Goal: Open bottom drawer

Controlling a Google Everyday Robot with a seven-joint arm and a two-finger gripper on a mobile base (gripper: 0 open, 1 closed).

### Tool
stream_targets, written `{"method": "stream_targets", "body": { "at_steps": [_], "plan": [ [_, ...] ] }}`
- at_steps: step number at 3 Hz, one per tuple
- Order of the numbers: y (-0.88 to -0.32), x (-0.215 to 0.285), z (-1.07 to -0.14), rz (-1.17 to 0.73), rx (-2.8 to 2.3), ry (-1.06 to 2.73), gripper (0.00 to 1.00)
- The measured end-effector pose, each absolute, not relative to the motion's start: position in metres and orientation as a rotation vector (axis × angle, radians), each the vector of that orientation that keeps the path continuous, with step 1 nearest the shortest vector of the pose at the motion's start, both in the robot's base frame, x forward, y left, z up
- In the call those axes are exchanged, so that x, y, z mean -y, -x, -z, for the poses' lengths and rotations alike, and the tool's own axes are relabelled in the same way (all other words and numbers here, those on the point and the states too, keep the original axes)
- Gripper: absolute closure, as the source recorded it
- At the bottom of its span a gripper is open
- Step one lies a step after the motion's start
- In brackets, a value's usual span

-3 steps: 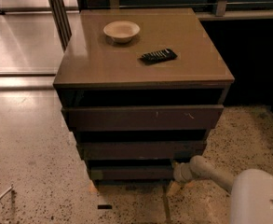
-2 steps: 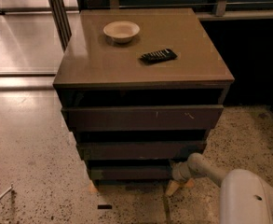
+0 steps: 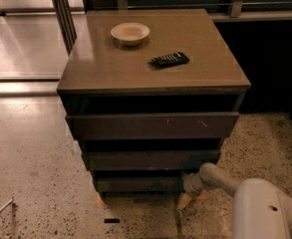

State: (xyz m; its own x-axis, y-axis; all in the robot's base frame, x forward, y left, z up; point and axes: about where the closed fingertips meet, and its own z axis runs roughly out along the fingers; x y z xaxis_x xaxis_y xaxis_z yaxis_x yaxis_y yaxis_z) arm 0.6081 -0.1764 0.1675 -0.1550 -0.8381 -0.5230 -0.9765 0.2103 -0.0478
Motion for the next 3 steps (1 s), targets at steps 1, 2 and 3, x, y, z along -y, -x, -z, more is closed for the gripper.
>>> {"method": "stream_targets", "body": {
  "at_steps": [1, 2, 3],
  "plan": [
    [-0.599, 0.176, -0.168, -0.451, -2.091, 1.699, 0.0],
    [-0.59, 0.175, -0.17, -0.485, -2.12, 1.71, 0.0],
    [-0.579, 0.176, -0.174, -0.515, -2.143, 1.71, 0.0]
  ]
}}
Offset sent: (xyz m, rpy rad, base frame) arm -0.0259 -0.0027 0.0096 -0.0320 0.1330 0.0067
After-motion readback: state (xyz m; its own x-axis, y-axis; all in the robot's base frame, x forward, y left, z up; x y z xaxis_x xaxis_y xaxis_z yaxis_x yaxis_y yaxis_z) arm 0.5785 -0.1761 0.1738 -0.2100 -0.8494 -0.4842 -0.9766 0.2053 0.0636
